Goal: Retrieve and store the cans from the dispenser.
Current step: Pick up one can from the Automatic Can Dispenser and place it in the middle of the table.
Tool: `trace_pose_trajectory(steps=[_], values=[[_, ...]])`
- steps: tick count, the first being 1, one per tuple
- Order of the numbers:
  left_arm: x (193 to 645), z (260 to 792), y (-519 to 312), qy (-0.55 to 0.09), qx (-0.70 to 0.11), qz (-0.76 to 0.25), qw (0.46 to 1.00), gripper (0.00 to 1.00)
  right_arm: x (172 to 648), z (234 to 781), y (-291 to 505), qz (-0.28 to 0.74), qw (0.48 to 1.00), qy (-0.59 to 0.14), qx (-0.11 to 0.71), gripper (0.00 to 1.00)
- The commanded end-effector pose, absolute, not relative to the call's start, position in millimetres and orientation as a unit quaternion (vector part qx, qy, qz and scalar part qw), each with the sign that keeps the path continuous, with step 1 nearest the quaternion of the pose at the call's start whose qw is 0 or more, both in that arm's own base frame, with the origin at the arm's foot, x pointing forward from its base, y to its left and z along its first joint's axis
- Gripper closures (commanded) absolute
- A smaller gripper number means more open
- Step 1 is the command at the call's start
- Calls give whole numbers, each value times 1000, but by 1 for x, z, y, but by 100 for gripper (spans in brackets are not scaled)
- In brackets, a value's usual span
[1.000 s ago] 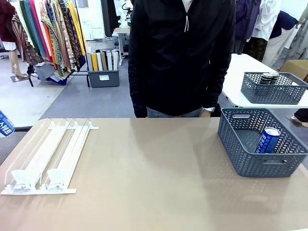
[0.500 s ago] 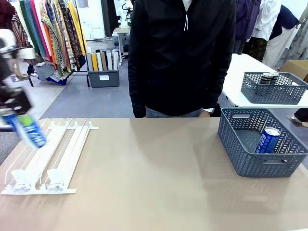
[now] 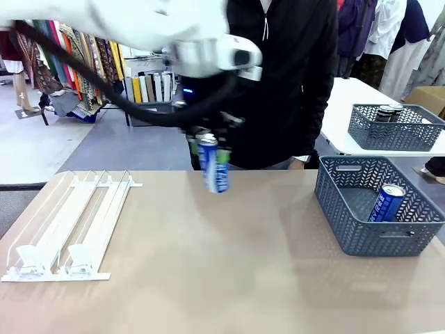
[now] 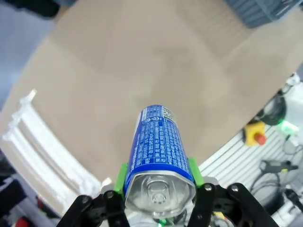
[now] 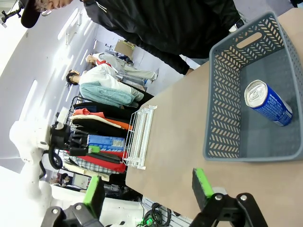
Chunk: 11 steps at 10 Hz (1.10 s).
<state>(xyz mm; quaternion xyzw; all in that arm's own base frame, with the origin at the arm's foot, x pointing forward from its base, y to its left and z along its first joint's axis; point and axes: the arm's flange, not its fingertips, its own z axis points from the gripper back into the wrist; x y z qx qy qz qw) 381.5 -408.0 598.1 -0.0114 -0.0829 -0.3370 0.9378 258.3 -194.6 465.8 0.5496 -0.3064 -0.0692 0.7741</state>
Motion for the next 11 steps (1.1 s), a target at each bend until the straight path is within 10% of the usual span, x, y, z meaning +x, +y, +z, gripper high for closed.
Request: trace_pose_trajectory(steps=[1, 11], values=[[404, 584, -450, -93, 11, -351, 932, 100, 258, 467, -195, -65, 771, -308, 553, 0], [370, 464, -436, -50, 16, -348, 936, 100, 258, 467, -195, -65, 771, -308, 553, 0]])
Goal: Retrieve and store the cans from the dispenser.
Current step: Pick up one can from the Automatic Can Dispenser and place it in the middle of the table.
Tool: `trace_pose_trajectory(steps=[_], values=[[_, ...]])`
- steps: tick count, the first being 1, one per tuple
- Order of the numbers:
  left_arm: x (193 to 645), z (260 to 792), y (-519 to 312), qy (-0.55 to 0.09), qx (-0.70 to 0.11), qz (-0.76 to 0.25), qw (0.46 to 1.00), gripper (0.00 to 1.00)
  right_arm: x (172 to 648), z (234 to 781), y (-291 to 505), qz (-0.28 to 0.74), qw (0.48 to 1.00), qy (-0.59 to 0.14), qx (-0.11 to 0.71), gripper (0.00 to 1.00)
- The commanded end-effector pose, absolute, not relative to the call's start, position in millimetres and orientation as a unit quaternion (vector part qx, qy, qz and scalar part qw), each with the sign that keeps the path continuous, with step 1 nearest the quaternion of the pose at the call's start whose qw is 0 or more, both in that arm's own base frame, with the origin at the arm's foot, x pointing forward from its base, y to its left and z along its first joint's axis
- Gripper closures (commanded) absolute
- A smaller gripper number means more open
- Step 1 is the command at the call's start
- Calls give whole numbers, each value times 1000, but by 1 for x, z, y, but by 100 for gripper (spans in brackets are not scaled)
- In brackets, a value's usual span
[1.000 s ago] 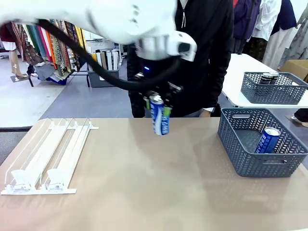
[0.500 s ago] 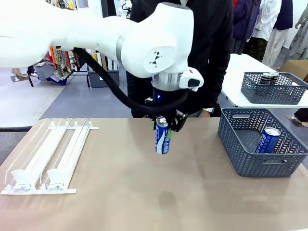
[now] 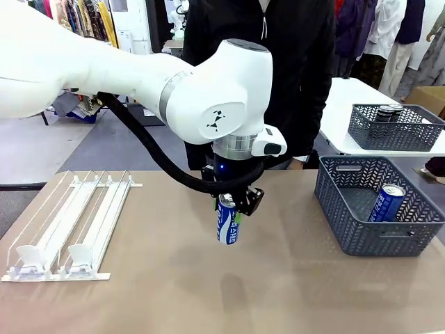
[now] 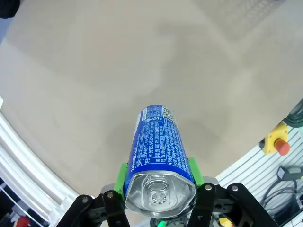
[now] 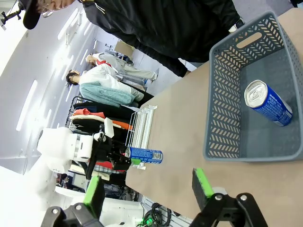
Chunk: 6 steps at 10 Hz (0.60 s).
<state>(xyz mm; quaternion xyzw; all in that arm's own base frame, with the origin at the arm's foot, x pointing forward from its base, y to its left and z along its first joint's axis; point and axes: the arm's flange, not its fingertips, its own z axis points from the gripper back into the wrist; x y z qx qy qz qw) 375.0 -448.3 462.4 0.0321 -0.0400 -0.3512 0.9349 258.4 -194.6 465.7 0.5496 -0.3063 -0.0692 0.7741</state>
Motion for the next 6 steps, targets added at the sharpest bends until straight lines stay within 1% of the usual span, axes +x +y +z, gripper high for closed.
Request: trace_pose_trajectory(steps=[1, 3, 4, 5, 6], values=[[365, 457, -436, -49, 14, -351, 935, 100, 258, 467, -195, -65, 771, -308, 553, 0], [359, 443, -436, -55, 20, -360, 931, 100, 258, 467, -195, -65, 771, -308, 553, 0], [360, 441, -438, -75, 14, -359, 930, 100, 258, 467, -195, -65, 771, -308, 553, 0], [362, 440, -440, -72, 24, -359, 930, 100, 258, 467, -195, -65, 771, -308, 553, 0], [367, 439, -447, -47, 21, -356, 933, 100, 258, 467, -195, -65, 771, -308, 553, 0]])
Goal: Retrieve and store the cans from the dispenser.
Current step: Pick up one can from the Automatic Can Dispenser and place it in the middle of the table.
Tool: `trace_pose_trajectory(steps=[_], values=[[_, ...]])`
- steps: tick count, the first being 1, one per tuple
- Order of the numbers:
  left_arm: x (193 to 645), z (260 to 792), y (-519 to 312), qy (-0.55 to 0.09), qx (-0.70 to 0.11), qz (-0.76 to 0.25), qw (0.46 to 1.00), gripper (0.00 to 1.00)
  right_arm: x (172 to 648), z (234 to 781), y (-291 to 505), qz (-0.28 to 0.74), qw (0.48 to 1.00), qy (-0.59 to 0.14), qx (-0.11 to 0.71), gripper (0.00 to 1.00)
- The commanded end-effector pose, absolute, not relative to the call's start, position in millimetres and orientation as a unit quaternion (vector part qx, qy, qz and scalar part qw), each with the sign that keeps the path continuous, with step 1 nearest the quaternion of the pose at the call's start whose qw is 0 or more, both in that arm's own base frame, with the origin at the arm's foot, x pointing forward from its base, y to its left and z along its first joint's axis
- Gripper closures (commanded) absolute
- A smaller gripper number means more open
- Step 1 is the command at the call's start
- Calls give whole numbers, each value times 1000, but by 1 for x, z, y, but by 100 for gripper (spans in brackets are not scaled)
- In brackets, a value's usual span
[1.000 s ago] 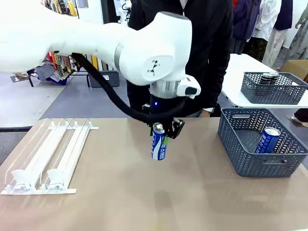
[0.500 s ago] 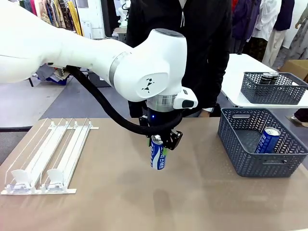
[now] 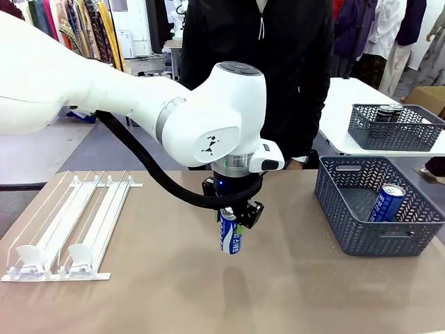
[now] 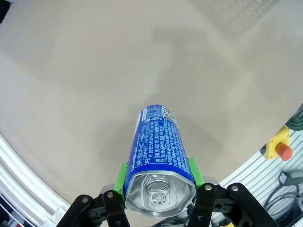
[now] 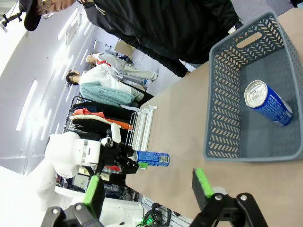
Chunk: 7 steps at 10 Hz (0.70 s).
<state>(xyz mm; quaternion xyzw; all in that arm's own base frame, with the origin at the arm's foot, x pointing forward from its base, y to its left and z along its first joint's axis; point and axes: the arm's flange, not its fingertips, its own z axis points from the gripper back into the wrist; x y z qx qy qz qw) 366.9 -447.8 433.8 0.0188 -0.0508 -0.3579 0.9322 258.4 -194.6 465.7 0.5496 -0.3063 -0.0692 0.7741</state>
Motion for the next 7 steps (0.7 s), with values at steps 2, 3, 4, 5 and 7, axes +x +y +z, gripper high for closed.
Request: trace_pose_trajectory(steps=[2, 3, 4, 5, 7], values=[[367, 439, -447, -47, 21, -356, 933, 100, 258, 467, -195, -65, 771, -308, 553, 0], [367, 432, -448, -48, 19, -358, 932, 100, 258, 467, -195, -65, 771, -308, 553, 0], [377, 426, -451, -70, 39, -369, 926, 100, 258, 467, -195, -65, 771, -308, 553, 0], [385, 422, -452, -84, 28, -374, 923, 100, 258, 467, -195, -65, 771, -308, 553, 0], [396, 417, -458, -88, 36, -371, 924, 100, 258, 467, -195, -65, 771, -308, 553, 0]])
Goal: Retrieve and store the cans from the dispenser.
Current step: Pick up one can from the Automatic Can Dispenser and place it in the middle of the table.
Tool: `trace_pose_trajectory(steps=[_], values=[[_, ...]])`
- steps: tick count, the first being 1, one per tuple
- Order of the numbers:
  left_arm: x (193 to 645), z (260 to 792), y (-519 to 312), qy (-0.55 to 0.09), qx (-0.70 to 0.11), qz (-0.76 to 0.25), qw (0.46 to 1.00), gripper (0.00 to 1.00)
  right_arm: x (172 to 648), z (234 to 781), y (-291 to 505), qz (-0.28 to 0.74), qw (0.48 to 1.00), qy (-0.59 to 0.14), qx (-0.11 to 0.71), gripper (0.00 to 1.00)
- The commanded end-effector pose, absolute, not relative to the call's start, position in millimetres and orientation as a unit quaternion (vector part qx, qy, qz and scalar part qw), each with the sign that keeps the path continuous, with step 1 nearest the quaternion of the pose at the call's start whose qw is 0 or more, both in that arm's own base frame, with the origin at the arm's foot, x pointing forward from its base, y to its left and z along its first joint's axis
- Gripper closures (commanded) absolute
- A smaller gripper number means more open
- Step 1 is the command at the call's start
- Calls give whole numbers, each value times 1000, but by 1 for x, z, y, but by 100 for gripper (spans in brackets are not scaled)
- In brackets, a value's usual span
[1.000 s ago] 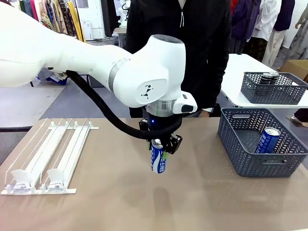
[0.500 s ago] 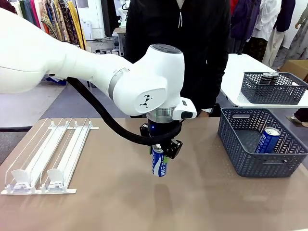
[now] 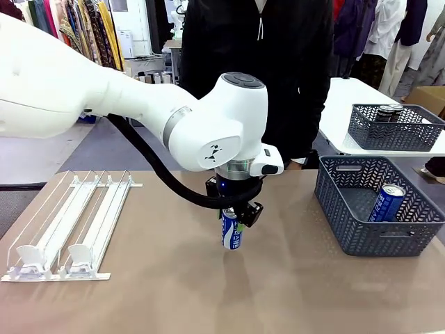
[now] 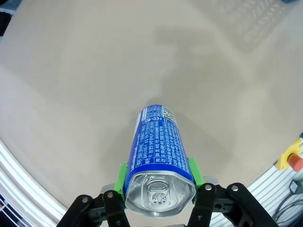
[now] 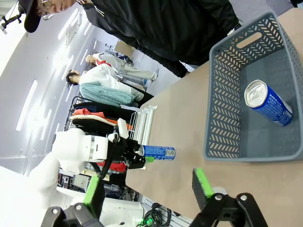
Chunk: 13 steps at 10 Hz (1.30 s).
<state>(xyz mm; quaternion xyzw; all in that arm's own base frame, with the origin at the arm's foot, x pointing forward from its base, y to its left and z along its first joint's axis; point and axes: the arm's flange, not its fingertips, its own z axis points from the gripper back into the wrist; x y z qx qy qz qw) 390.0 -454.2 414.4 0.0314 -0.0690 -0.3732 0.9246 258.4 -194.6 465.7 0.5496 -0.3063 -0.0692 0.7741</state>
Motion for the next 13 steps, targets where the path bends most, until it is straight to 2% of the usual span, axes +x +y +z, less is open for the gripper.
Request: trace_pose_trajectory(steps=[1, 3, 5, 10, 12, 13], values=[[399, 415, -460, -84, 34, -369, 925, 100, 258, 467, -195, -65, 771, -308, 553, 0], [409, 408, -460, -59, 23, -359, 931, 100, 258, 467, -195, -65, 771, -308, 553, 0], [415, 404, -459, -46, 7, -365, 930, 0, 258, 467, -195, -65, 771, -308, 553, 0], [414, 412, -444, -61, -7, -348, 936, 0, 258, 467, -195, -65, 771, -308, 553, 0], [409, 447, -416, -80, -50, -351, 932, 0, 258, 467, -195, -65, 771, -308, 553, 0], [403, 474, -393, -89, -101, -345, 929, 0, 258, 467, -195, -65, 771, -308, 553, 0]])
